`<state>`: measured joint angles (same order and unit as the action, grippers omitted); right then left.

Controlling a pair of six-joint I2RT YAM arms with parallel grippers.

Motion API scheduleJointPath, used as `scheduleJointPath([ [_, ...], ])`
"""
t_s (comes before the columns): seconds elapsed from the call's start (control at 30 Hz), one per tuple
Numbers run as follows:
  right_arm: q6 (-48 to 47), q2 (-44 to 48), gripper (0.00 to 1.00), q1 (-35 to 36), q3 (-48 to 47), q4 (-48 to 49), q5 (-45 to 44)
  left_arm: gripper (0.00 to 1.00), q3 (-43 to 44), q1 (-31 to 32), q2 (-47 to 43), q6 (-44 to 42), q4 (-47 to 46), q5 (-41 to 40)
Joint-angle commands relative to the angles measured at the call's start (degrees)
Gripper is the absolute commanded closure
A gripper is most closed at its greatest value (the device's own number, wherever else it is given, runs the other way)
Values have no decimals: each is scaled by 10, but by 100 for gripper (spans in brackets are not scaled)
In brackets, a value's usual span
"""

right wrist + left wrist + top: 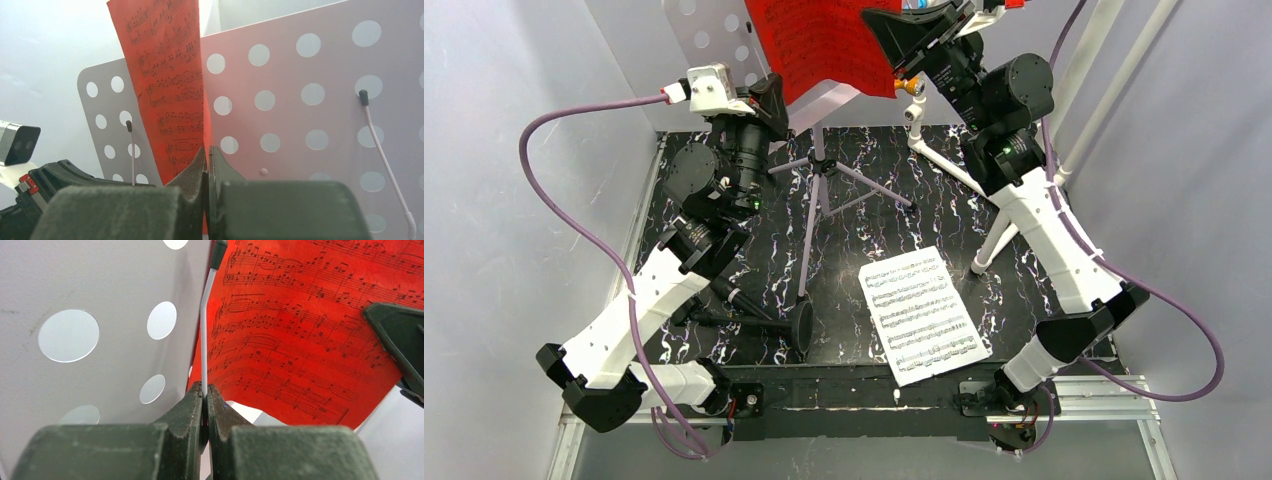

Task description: Set up the instrument practice props

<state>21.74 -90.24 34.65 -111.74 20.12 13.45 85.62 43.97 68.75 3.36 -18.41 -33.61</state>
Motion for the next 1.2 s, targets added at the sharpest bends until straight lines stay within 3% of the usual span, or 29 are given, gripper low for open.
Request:
scheduleJointPath([
  [0.0,22,-17,99,-6,-35,54,20,100,-7,-3,-19,-20,-36,20],
  [0.63,78,-90,99,-19,-77,138,154,100,-7,-5,-23,-25,-39,17],
  [1.17,156,-156,99,-19,-130,193,178,100,-7,-5,-26,-20,-40,12],
])
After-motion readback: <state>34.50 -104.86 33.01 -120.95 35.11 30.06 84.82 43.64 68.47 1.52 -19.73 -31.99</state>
